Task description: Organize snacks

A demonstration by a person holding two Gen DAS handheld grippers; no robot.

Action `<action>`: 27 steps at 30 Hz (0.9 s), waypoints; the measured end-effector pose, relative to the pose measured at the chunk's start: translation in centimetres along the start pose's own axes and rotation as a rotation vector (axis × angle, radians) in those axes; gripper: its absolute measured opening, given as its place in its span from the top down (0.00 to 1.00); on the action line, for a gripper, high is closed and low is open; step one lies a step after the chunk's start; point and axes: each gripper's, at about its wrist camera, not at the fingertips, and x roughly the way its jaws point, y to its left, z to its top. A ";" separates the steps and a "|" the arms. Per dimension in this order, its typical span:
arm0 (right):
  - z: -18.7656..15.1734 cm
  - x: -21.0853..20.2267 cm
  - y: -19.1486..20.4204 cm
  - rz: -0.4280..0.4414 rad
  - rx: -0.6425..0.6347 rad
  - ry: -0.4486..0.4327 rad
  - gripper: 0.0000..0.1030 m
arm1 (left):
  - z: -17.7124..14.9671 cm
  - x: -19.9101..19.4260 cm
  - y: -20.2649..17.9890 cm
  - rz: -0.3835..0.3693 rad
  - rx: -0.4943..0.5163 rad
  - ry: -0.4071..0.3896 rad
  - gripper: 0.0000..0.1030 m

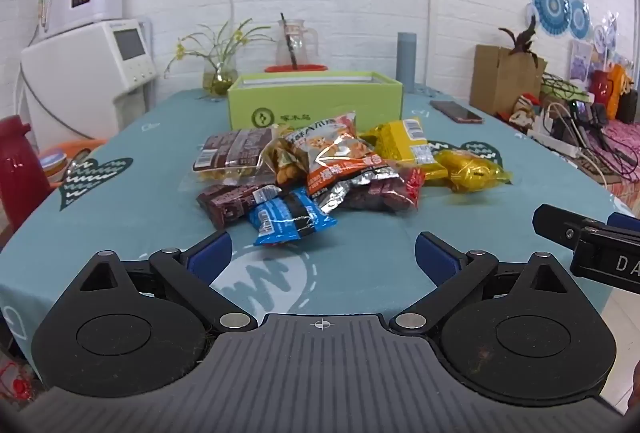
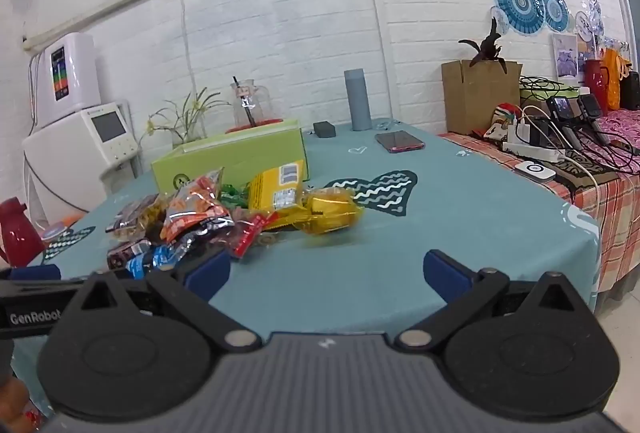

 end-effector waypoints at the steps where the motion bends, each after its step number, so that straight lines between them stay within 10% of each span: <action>1: 0.0 0.0 0.0 -0.001 0.003 -0.003 0.00 | 0.0 0.0 0.1 -0.002 -0.003 0.002 0.15; 27: -0.4 0.7 0.1 0.029 0.012 0.017 0.00 | -0.9 1.2 0.2 0.000 0.000 0.051 0.13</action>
